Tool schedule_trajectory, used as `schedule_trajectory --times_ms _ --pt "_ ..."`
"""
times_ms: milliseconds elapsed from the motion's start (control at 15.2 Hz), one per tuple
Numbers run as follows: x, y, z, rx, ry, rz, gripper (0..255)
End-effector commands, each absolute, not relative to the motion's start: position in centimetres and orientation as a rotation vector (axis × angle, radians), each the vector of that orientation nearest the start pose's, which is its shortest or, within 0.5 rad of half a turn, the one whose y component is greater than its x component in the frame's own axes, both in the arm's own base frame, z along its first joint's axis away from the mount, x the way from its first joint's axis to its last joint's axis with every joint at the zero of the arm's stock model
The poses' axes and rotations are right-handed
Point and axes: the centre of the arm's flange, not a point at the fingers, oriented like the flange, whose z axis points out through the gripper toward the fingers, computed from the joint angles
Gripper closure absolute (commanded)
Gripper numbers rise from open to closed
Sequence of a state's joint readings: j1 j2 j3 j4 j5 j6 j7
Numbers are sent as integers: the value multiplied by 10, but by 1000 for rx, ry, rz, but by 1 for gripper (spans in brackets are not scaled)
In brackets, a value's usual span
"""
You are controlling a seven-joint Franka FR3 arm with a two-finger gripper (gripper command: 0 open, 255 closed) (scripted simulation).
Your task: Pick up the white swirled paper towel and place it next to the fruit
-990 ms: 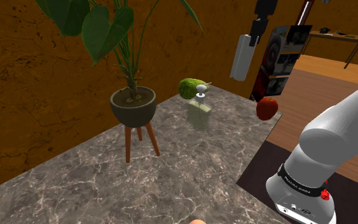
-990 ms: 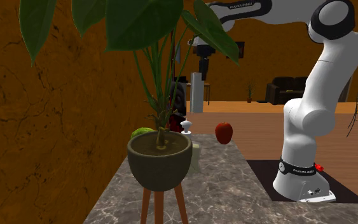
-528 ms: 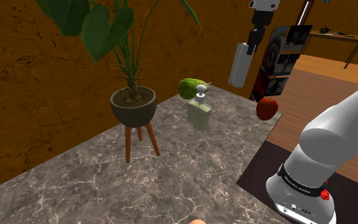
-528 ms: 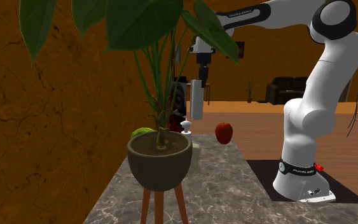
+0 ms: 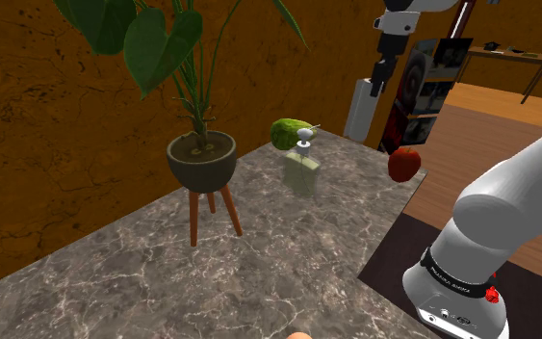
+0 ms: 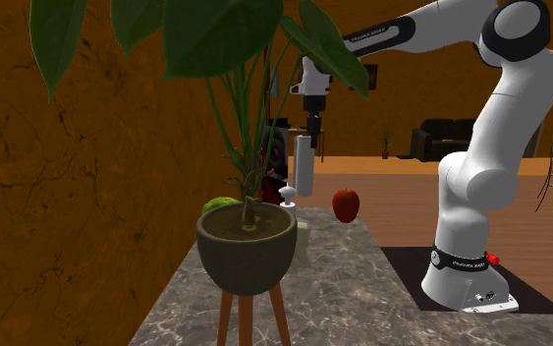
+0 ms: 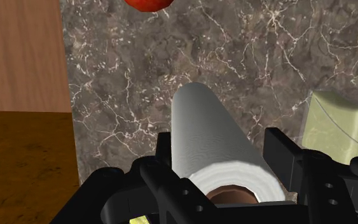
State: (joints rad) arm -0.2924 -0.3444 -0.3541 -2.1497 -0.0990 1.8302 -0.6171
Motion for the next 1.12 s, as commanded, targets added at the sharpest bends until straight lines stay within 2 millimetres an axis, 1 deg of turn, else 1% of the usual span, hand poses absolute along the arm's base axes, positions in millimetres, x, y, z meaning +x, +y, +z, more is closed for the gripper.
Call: schedule_trajectory --times_ms 0,1056 --pt "353 -294 522 -3128 -23 -29 255" --pt "353 -294 438 -3128 -23 -29 255"
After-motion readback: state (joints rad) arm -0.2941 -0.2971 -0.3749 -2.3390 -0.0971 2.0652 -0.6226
